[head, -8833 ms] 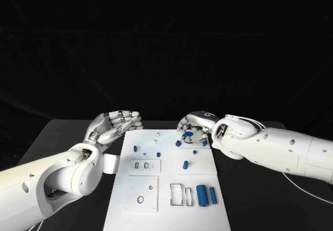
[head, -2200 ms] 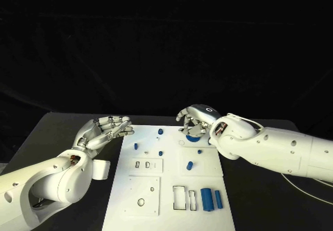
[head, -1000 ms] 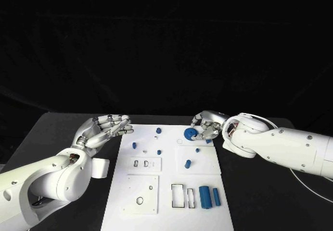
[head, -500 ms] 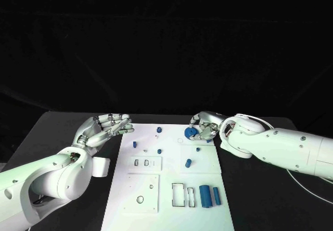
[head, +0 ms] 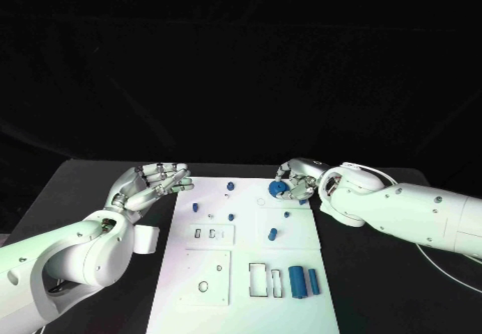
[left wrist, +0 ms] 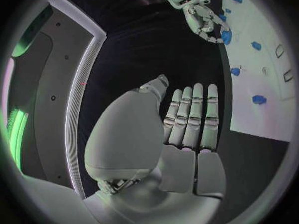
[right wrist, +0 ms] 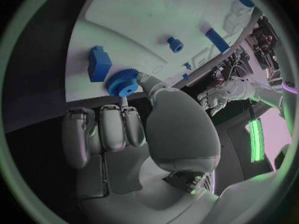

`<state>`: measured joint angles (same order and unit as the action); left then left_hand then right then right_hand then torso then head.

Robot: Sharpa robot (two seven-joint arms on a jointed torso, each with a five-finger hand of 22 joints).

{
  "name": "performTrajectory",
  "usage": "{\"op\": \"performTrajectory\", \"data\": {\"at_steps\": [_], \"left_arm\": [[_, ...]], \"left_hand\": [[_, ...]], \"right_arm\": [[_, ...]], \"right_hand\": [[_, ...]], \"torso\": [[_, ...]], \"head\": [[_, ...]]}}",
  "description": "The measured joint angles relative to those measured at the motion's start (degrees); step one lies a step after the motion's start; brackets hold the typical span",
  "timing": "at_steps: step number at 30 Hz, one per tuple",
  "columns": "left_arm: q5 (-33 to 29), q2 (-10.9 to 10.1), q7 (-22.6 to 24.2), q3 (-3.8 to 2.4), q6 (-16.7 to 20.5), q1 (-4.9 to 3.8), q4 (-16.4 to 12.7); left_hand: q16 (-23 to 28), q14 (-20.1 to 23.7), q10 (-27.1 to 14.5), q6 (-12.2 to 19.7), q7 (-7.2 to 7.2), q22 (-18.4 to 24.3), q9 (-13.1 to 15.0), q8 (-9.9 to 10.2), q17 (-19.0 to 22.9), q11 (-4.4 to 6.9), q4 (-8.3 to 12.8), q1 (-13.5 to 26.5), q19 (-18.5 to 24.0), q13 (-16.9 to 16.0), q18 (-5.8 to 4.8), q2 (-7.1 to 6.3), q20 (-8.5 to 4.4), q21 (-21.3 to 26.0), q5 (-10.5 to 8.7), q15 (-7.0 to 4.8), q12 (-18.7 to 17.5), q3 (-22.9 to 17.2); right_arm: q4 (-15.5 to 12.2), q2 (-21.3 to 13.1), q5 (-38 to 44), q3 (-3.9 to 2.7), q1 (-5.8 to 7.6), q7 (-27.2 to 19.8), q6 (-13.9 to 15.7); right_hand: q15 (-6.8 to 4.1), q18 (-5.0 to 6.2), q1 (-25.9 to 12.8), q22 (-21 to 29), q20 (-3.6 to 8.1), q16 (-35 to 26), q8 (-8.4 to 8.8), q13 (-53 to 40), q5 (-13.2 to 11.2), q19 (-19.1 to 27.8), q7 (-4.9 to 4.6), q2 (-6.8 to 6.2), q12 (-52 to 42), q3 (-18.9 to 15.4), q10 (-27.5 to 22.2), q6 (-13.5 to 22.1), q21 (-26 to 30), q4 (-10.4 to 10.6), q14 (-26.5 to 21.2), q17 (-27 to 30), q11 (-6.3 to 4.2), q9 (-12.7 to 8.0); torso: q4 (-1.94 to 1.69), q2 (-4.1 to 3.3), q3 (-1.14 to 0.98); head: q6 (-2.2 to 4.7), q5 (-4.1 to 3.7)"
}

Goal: Assemble the parts on the task board

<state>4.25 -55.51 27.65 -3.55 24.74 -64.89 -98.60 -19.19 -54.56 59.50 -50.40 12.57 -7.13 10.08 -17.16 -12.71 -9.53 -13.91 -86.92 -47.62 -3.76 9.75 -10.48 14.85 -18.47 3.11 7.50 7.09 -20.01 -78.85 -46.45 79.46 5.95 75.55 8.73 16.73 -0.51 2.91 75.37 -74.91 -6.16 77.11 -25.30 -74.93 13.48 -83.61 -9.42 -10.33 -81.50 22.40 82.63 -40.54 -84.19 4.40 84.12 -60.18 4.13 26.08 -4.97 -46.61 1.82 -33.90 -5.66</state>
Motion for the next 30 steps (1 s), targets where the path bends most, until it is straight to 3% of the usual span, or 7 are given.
{"op": "performTrajectory", "data": {"at_steps": [2, 6, 12, 13, 23, 30], "left_arm": [[0.00, 0.01, -0.02, 0.00, -0.02, 0.00, 0.02], [0.00, 0.02, -0.06, 0.00, -0.05, 0.00, 0.05], [0.00, 0.03, -0.12, 0.00, -0.09, 0.00, 0.08], [0.00, 0.03, -0.13, 0.00, -0.09, 0.00, 0.09], [-0.01, 0.01, -0.21, 0.00, -0.11, 0.01, 0.12], [-0.01, 0.00, -0.27, 0.00, -0.12, 0.01, 0.12]], "left_hand": [[0.00, 0.00, 0.00, 0.00, 0.00, 0.00, 0.00, 0.00, 0.00, 0.00, 0.00, 0.00, 0.00, 0.00, 0.00, 0.00, 0.00, 0.00, 0.00, 0.00, 0.00, 0.00], [0.00, 0.00, 0.00, 0.00, 0.00, 0.00, 0.00, 0.00, 0.00, 0.00, 0.00, 0.00, 0.00, 0.00, 0.00, 0.00, 0.00, 0.00, 0.00, 0.00, 0.00, 0.00], [0.13, 0.00, 0.00, 0.00, 0.00, 0.00, 0.01, 0.00, 0.00, 0.00, 0.00, 0.00, 0.00, 0.00, 0.00, 0.00, 0.00, 0.00, 0.00, 0.00, 0.00, 0.00], [0.25, 0.00, 0.00, 0.00, 0.00, -0.01, 0.01, 0.00, -0.02, 0.00, 0.00, 0.00, 0.00, 0.00, 0.00, 0.00, 0.00, 0.00, 0.00, 0.00, 0.00, 0.00], [0.25, 0.00, 0.00, 0.00, 0.00, 0.06, 0.01, 0.00, -0.04, 0.00, 0.16, 0.00, 0.00, 0.00, 0.00, 0.00, 0.00, 0.00, 0.00, 0.00, 0.00, -0.16], [0.24, 0.00, 0.00, 0.00, 0.00, 0.05, 0.01, 0.00, -0.03, 0.00, 0.16, 0.00, 0.00, 0.00, 0.00, 0.00, 0.00, 0.00, 0.00, 0.00, -0.28, -0.16]], "right_arm": [[-0.01, -0.08, 0.45, -0.04, 0.00, -0.07, 0.19], [-0.09, -0.16, 1.11, -0.05, -0.04, -0.26, 0.54], [-0.23, -0.16, 1.73, -0.04, -0.14, -0.76, 1.07], [-0.27, -0.16, 1.81, -0.04, -0.14, -0.88, 1.25], [-0.37, -0.32, 2.04, 0.03, -0.32, -1.60, 2.02], [-0.57, -0.41, 2.10, 0.10, -0.43, -1.84, 2.38]], "right_hand": [[0.00, 0.01, 0.00, 0.00, 0.13, 0.00, -0.04, 0.00, -0.06, -0.13, 0.04, 0.00, -0.46, 1.43, 0.20, -0.49, 0.00, -0.30, 0.00, 0.04, 0.18, -0.32], [0.00, 0.01, 0.01, 0.00, 0.21, 0.00, -0.21, 0.01, -0.69, -0.21, -0.55, -0.01, -1.14, 4.49, 0.77, -1.52, -0.19, -1.11, 0.00, 0.08, -0.33, -0.83], [-0.37, 0.05, 0.42, 0.01, 0.43, 0.00, -0.21, 0.01, -1.41, -0.43, -0.55, -0.30, -1.80, 8.55, 1.31, -1.52, -0.24, -1.92, -0.27, 0.18, -0.86, -1.16], [-0.54, 0.06, 0.86, 0.01, 0.72, 0.00, -0.80, 0.01, -1.44, -0.50, -0.28, 0.62, -1.80, 9.65, 1.47, -2.88, -0.23, -2.02, -0.09, 0.19, -1.03, -1.03], [-0.94, 0.09, 0.11, -0.04, 1.26, 0.00, -0.87, 0.01, -2.72, -0.39, -0.22, 1.78, -2.17, 10.92, 1.41, -3.68, -0.45, -2.66, -0.08, 0.24, -1.48, -1.16], [-0.94, 0.09, -0.45, -0.03, 1.25, 0.00, -0.88, 0.02, -2.74, -0.39, -0.22, 1.59, -2.46, 11.23, 1.42, -3.68, -0.45, -2.68, -0.08, 0.24, -1.48, -1.16]], "torso": [[0.01, 0.01, 0.00], [0.01, 0.02, 0.00], [-0.01, 0.03, -0.01], [-0.03, 0.03, 0.02], [-0.04, 0.04, 0.04], [-0.07, 0.03, 0.04]], "head": [[-0.03, 0.00], [-0.08, -0.01], [-0.13, -0.14], [-0.13, -0.14], [-0.10, -0.16], [-0.09, -0.10]]}}
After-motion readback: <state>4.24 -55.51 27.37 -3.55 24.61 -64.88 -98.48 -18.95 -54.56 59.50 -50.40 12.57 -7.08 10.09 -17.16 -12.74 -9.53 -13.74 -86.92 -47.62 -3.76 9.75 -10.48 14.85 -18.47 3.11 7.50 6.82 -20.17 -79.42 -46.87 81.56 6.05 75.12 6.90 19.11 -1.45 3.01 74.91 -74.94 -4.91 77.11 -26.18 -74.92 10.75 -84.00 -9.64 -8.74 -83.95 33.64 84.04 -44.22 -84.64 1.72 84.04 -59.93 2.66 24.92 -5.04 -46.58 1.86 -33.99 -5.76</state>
